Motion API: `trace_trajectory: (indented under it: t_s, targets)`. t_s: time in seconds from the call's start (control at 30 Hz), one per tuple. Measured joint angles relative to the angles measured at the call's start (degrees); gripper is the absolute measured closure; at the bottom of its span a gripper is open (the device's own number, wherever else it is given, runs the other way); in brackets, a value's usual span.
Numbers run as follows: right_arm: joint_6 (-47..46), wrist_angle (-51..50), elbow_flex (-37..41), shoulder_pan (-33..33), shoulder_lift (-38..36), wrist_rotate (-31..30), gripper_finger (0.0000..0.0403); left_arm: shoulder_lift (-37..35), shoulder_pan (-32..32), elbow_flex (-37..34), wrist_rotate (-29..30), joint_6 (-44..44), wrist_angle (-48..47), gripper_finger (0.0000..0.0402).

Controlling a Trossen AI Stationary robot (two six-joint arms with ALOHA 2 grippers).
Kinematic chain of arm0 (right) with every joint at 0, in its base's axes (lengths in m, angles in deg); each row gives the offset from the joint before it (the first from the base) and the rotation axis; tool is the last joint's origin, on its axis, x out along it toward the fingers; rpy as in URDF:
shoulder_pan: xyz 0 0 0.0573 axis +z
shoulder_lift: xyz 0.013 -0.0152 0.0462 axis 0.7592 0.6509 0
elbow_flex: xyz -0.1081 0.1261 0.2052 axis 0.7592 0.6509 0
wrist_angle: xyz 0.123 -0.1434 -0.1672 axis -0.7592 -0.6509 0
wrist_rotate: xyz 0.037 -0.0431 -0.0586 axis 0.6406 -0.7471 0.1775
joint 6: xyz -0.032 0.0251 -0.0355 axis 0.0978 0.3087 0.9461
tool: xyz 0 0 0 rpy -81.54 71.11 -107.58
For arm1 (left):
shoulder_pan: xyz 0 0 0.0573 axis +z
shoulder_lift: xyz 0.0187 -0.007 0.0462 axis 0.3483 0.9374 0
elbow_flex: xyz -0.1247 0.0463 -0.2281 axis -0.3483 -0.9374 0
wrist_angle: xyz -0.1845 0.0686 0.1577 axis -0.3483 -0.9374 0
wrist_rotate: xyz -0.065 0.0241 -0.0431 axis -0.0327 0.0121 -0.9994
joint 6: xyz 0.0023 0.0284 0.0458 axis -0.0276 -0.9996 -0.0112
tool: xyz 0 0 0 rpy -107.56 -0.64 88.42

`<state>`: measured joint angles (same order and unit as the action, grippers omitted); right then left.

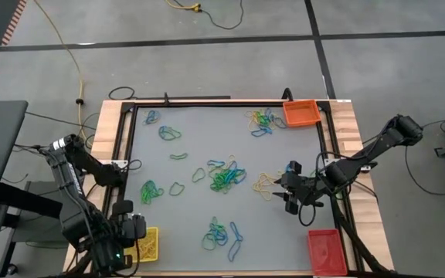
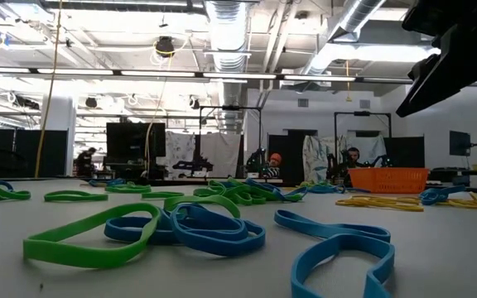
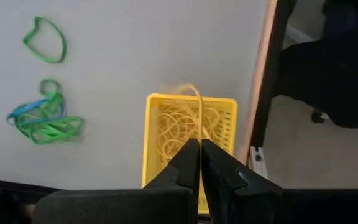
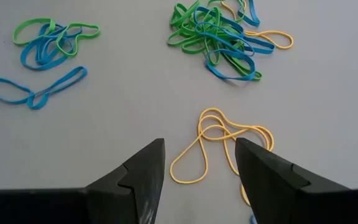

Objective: Sort rubber bands into baskets
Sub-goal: Put the yellow rubber band into the yellow bin

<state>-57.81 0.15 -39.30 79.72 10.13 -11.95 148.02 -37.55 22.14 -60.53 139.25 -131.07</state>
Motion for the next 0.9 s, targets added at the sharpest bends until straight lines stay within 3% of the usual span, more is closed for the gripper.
trace_trajectory:
  t_s: [0.37, 0.9]
  targets:
    - [0.0, 0.0, 0.0, 0.0, 0.0, 0.0, 0.0179, -0.1, -3.3, -0.9, 0.3, 5.4, 2.8, 0.0401]
    - [0.0, 0.0, 0.0, 0.0, 0.0, 0.0, 0.0179, 0.0, -5.0, -14.0, -5.1, 8.2, 11.5, 0.0401]
